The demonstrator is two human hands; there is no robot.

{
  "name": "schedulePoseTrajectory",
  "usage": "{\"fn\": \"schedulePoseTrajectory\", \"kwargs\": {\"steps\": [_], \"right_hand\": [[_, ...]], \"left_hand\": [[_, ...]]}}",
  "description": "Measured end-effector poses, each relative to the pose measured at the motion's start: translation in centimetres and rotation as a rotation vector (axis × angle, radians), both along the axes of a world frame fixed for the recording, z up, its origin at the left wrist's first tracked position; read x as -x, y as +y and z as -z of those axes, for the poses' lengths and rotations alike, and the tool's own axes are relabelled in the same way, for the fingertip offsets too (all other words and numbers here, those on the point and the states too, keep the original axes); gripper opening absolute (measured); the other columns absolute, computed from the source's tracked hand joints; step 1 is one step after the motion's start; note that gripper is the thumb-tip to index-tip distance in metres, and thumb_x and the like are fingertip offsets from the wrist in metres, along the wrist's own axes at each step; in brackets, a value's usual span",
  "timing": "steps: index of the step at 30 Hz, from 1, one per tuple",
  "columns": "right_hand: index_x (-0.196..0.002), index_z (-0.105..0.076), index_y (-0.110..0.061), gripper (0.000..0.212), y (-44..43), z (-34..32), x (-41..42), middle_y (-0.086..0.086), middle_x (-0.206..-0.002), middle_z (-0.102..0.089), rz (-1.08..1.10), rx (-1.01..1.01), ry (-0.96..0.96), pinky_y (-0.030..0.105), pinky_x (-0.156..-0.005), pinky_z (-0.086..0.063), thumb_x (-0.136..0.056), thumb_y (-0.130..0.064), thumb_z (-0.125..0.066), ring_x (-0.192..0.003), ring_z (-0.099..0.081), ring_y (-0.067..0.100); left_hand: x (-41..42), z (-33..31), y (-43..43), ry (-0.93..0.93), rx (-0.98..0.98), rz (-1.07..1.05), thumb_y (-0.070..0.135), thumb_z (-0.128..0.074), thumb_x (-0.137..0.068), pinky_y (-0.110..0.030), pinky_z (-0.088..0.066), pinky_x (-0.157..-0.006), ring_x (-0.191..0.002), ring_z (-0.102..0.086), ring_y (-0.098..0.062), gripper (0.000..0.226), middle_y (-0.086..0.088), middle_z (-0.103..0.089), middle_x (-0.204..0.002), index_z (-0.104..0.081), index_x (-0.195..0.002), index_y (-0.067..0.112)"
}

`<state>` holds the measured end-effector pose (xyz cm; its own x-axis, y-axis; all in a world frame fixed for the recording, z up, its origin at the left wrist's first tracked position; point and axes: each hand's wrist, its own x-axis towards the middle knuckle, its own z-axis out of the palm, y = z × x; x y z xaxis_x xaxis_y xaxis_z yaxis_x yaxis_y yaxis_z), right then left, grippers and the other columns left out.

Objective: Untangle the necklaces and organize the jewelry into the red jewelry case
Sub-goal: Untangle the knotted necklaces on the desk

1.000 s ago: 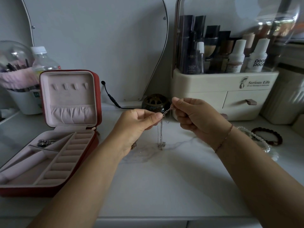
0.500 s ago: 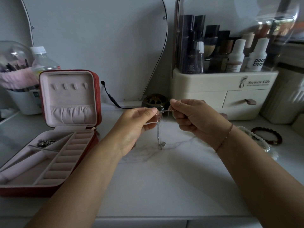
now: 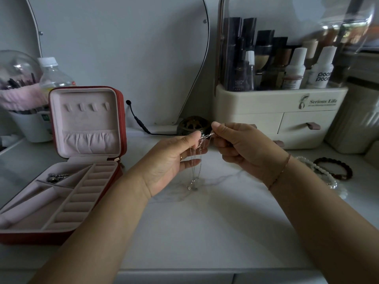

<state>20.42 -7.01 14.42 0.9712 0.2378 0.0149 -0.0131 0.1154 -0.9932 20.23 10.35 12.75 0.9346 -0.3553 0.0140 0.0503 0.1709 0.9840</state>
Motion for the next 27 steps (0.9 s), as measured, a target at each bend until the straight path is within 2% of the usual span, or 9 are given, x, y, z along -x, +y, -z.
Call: {"fn": "schedulePoseTrajectory", "kwargs": {"steps": [3, 6, 9, 11, 13, 20, 23, 25, 27], "right_hand": [[-0.073, -0.059, -0.004, 0.035, -0.23, 0.13, -0.25, 0.01, -0.06, -0.048, 0.011, -0.024, 0.025, 0.019, -0.041, -0.015, -0.098, -0.025, -0.046, -0.042, -0.022, 0.006], [-0.07, -0.062, -0.004, 0.04, -0.22, 0.14, -0.22, 0.02, -0.071, -0.05, -0.007, -0.043, 0.057, 0.02, -0.042, -0.015, -0.099, -0.025, -0.045, -0.042, -0.021, 0.007], [-0.074, -0.05, -0.004, 0.034, -0.28, -0.03, -0.13, 0.006, -0.062, -0.066, -0.016, -0.074, 0.077, 0.019, -0.04, -0.016, -0.101, -0.023, -0.04, -0.039, -0.022, 0.005], [-0.076, -0.048, -0.006, 0.03, -0.33, -0.05, -0.21, 0.01, -0.073, -0.071, -0.018, -0.119, 0.098, 0.017, -0.038, -0.018, -0.1, -0.023, -0.041, -0.038, -0.023, 0.005], [-0.08, -0.048, -0.008, 0.025, -0.34, 0.14, -0.45, 0.016, -0.084, -0.071, -0.009, -0.154, 0.121, 0.016, -0.036, -0.02, -0.099, -0.022, -0.043, -0.037, -0.025, 0.006], [-0.072, -0.05, -0.006, 0.033, -0.05, 0.23, -0.34, 0.013, -0.082, -0.066, -0.014, -0.202, 0.146, 0.014, -0.034, -0.021, -0.1, -0.021, -0.043, -0.037, -0.028, 0.005], [-0.078, -0.048, -0.005, 0.027, 0.03, 0.29, -0.35, 0.017, -0.091, -0.064, -0.027, -0.192, 0.144, 0.015, -0.035, -0.024, -0.1, -0.021, -0.044, -0.038, -0.03, 0.005], [-0.079, -0.047, -0.005, 0.026, 0.05, 0.32, -0.28, 0.015, -0.084, -0.064, -0.016, -0.166, 0.131, 0.015, -0.035, -0.023, -0.1, -0.021, -0.044, -0.039, -0.03, 0.006], [-0.075, -0.046, -0.006, 0.03, 0.08, 0.22, -0.08, 0.006, -0.062, -0.06, 0.001, -0.135, 0.114, 0.015, -0.035, -0.021, -0.1, -0.021, -0.042, -0.038, -0.029, 0.006]], "left_hand": [[-0.18, 0.25, 0.08, -0.022, -0.052, -0.09, 0.034, -0.066, -0.071, -0.027, -0.05, -0.079, -0.099, -0.063, -0.017, 0.015, -0.001, -0.069, -0.089, -0.067, -0.066, 0.02], [-0.27, 0.52, 0.06, -0.086, -0.143, -0.171, 0.037, -0.069, -0.066, -0.027, -0.05, -0.084, -0.097, -0.064, -0.012, 0.023, 0.004, -0.072, -0.086, -0.072, -0.079, 0.018], [-0.33, 0.56, 0.16, -0.099, -0.166, -0.201, 0.029, -0.071, -0.072, -0.029, -0.048, -0.087, -0.095, -0.062, -0.012, 0.017, 0.002, -0.071, -0.085, -0.073, -0.084, 0.018], [-0.39, 0.52, 0.18, -0.094, -0.176, -0.227, 0.018, -0.07, -0.08, -0.031, -0.047, -0.089, -0.094, -0.06, -0.013, 0.005, 0.001, -0.069, -0.084, -0.072, -0.084, 0.017], [-0.46, 0.51, 0.09, -0.103, -0.19, -0.241, 0.013, -0.068, -0.083, -0.03, -0.048, -0.088, -0.093, -0.059, -0.013, 0.005, 0.0, -0.067, -0.084, -0.071, -0.083, 0.017], [-0.6, 0.71, 0.09, -0.114, -0.248, -0.227, 0.013, -0.065, -0.086, -0.028, -0.049, -0.082, -0.091, -0.063, -0.012, 0.006, -0.002, -0.068, -0.087, -0.071, -0.087, 0.013], [-0.57, 0.76, -0.04, -0.098, -0.256, -0.189, 0.013, -0.063, -0.088, -0.027, -0.049, -0.08, -0.091, -0.065, -0.011, 0.008, -0.003, -0.069, -0.091, -0.07, -0.091, 0.012], [-0.52, 0.67, -0.18, -0.089, -0.241, -0.166, 0.012, -0.061, -0.088, -0.025, -0.049, -0.077, -0.09, -0.065, -0.011, 0.008, -0.004, -0.07, -0.092, -0.069, -0.089, 0.013], [-0.51, 0.56, -0.25, -0.08, -0.205, -0.15, 0.011, -0.058, -0.089, -0.025, -0.048, -0.074, -0.088, -0.066, -0.011, 0.011, -0.003, -0.07, -0.09, -0.067, -0.085, 0.016]]}}
